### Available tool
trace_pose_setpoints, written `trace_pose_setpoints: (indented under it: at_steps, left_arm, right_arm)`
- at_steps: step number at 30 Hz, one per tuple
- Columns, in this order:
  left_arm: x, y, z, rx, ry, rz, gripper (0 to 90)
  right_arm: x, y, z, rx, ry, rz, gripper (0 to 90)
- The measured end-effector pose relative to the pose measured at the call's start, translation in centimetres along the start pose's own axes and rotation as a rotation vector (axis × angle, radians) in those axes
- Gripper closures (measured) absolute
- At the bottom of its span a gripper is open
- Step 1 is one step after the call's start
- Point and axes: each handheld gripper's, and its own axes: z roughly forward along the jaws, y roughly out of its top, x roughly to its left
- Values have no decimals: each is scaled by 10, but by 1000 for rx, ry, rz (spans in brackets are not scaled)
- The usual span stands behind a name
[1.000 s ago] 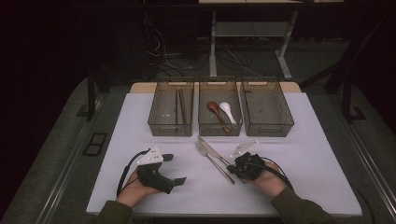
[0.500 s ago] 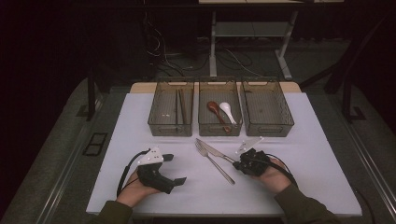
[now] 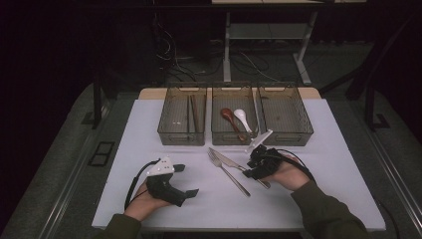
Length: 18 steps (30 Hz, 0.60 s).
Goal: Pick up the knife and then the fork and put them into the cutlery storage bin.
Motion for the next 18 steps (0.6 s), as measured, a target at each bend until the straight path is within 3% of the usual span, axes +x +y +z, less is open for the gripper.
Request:
trace_pose_setpoints:
  at_steps: [9, 18]
  left_arm:
    - [0, 0, -1, -1, -3, -1, 0]
    - [1, 0, -1, -2, -4, -1, 0]
  right_arm:
    - [-8, 32, 17, 154, 4, -63, 647]
    - [-13, 43, 30, 291, 13, -52, 705]
